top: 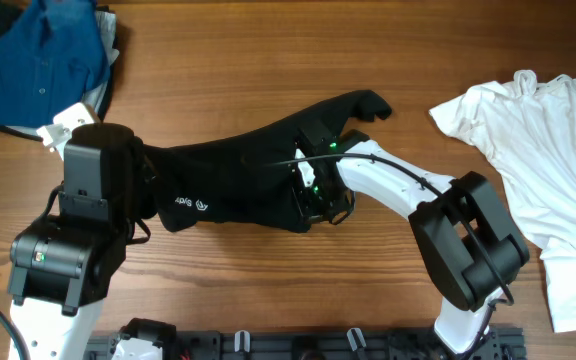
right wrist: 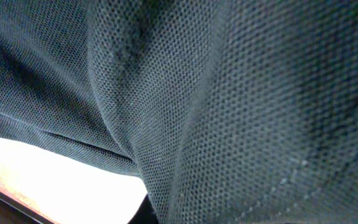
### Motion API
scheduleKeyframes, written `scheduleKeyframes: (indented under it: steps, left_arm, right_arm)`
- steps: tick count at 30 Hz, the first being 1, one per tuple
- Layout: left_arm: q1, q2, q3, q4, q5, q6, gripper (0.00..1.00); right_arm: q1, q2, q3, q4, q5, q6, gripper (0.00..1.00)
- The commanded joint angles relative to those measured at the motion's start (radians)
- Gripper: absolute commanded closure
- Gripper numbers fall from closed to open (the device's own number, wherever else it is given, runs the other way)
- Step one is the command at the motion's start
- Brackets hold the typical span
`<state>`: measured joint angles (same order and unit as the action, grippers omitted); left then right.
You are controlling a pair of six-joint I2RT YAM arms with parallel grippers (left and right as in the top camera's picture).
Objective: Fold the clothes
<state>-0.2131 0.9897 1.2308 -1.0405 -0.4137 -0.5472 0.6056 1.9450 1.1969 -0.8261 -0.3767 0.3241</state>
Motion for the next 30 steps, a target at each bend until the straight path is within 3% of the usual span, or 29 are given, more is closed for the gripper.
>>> scheduleKeyframes:
  steps: [1,8,18,24,30]
  left_arm:
    - [0.008,-0.003,0.019,0.003,0.006,0.015,0.96]
    - [0.008,-0.003,0.019,0.004,0.009,0.015,0.96]
    - [0.008,-0.003,0.019,0.003,0.013,0.015,0.96]
    - [0.008,-0.003,0.019,0.008,0.032,0.016,0.96]
    - [0.008,-0.003,0.019,0.042,0.078,0.016,0.96]
  right_arm:
    - [-0.003,0.014,-0.009,-0.01,0.016,-0.002,0.96]
    - [-0.003,-0.086,0.069,-0.117,0.197,0.019,0.96]
    - [-0.064,-0.356,0.42,-0.376,0.306,0.015,0.96]
    - [-0.135,-0.407,0.626,-0.502,0.373,-0.013,0.96]
    - [-0.166,-0.431,0.709,-0.506,0.499,-0.01,0.96]
